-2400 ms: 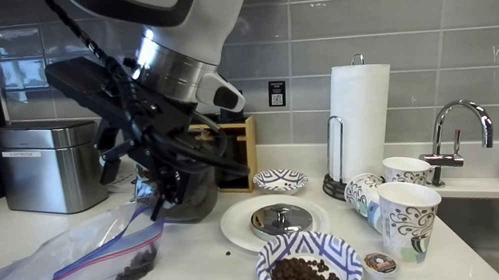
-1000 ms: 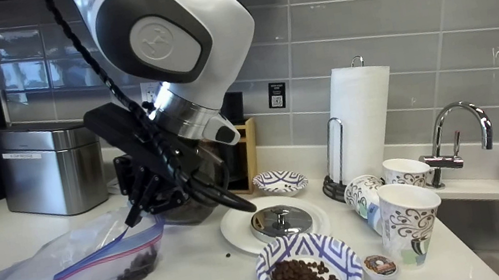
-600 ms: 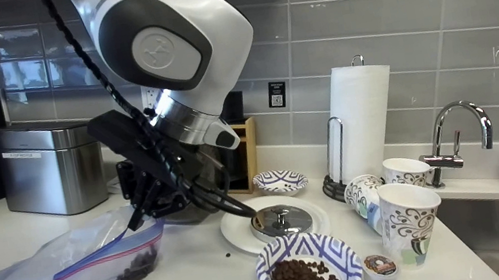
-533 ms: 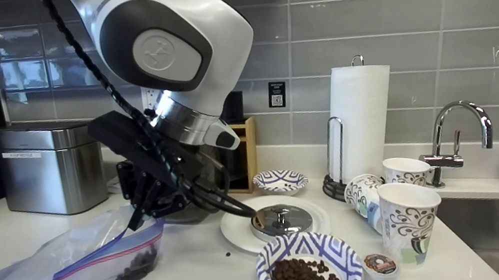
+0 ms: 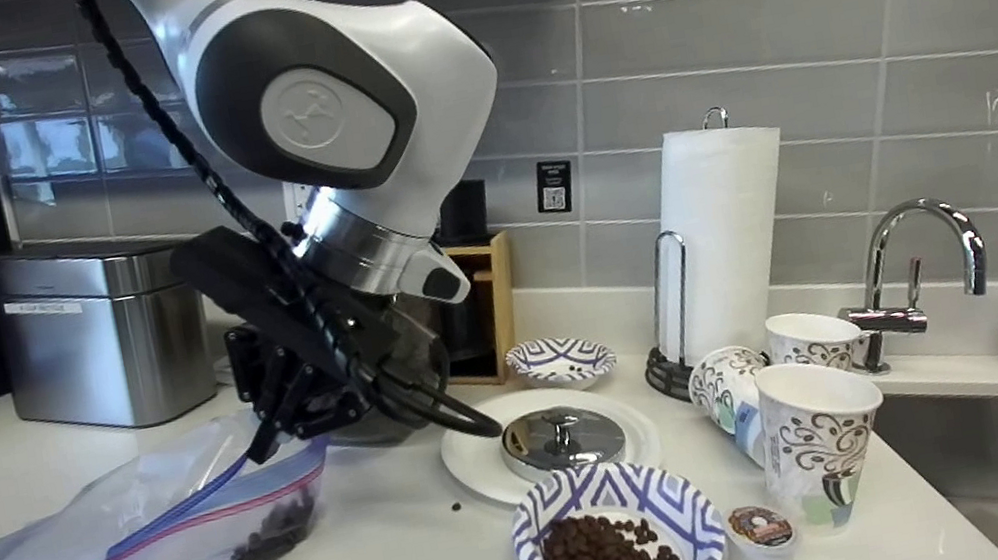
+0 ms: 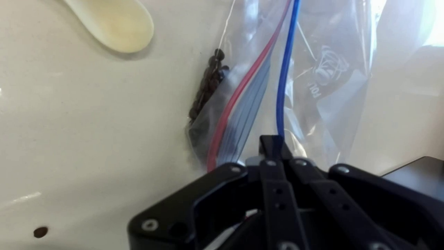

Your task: Open the clear bag and put some coffee beans from the bag into the black and white bowl.

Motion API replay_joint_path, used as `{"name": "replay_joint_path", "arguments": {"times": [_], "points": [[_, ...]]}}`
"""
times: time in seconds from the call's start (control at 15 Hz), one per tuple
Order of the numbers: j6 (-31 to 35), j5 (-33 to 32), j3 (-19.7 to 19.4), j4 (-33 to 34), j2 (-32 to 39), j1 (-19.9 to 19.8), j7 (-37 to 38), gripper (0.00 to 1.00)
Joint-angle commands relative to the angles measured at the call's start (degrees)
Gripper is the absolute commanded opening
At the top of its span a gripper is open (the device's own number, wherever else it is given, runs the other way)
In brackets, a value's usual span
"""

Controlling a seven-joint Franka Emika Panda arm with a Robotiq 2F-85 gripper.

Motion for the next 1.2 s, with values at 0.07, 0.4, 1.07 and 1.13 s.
{"name": "replay_joint_path", "arguments": {"times": [0.07,0.4,1.07,1.13], "points": [[1.74,0.27,0.95,0.46,1.18,-0.67,-0.44,0.26],[3.07,0.13,1.11,0.34,1.35,-0.72,-0.42,0.55],[2.49,-1.00,1.85,-0.17,1.18,-0.38,-0.24,1.00],[2.28,-1.29,1.88,-0.15,1.01,-0.38,0.00,1.00]]}}
